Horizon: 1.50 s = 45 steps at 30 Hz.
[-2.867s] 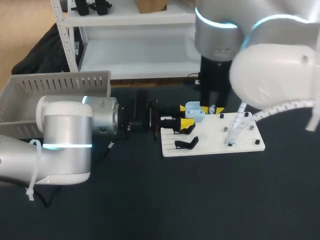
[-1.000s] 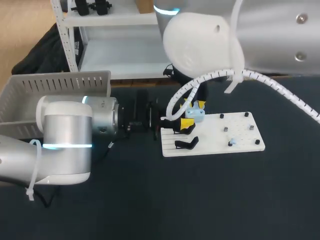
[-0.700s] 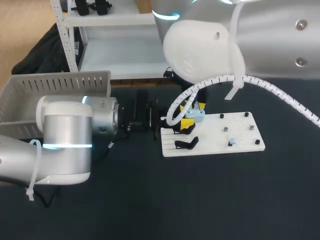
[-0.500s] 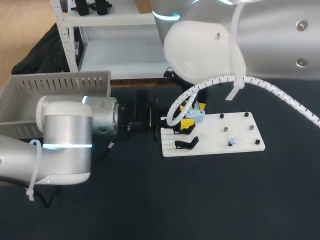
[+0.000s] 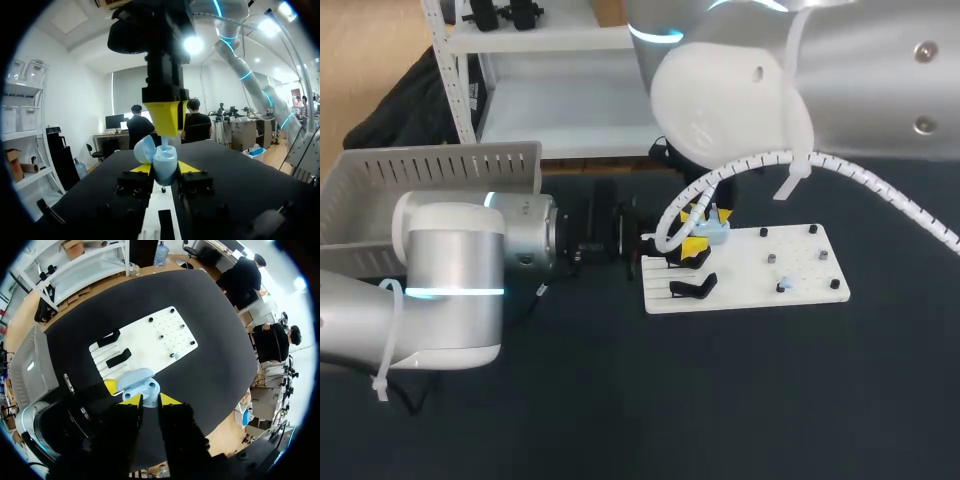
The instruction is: Pick up each earbud case from the left stands, insert the matching earbuds, close the lid, and place the case in the box.
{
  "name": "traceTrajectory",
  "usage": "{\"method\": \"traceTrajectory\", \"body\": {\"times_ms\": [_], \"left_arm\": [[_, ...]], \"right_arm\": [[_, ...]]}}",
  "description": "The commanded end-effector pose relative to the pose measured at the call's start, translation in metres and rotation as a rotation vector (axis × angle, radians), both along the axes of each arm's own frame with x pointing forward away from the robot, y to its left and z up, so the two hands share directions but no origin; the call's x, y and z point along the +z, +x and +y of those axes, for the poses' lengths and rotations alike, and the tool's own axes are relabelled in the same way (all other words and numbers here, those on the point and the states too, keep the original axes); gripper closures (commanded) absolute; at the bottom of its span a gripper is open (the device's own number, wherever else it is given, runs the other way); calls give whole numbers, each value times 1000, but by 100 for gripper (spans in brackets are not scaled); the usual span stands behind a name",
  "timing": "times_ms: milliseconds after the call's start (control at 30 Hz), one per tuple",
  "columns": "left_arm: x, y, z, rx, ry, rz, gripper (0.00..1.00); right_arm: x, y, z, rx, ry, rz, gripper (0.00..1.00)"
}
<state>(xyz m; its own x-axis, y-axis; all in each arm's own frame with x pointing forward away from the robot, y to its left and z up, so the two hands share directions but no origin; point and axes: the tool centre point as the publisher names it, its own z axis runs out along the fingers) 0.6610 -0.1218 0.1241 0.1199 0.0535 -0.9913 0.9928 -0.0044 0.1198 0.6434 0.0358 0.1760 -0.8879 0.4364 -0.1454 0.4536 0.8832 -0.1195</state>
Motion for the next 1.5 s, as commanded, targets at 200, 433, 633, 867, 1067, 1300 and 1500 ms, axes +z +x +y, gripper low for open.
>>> {"method": "traceTrajectory", "body": {"times_ms": [200,433,633,867,1067,1300,1500], "left_arm": [[0,-1,-1,6,-1,-2,100],[0,-1,-1,6,-1,-2,100],[0,-1,-1,6,-1,-2,100],[0,-1,-1,6,-1,-2,100],[0,-1,-1,6,-1,-2,100],[0,-1,-1,6,-1,-2,100],[0,-1,-1,6,-1,-2,100]], "right_arm": [[-3,2,-2,-7,2,1,100],[-4,3,-3,-14,-1,2,100],[-7,4,-4,-21,0,9,100],[-10,4,-3,-26,1,22,100],[-11,4,-2,-26,2,26,57],[8,-5,-4,-21,39,-20,45],[24,-22,-24,28,134,-59,51]]}}
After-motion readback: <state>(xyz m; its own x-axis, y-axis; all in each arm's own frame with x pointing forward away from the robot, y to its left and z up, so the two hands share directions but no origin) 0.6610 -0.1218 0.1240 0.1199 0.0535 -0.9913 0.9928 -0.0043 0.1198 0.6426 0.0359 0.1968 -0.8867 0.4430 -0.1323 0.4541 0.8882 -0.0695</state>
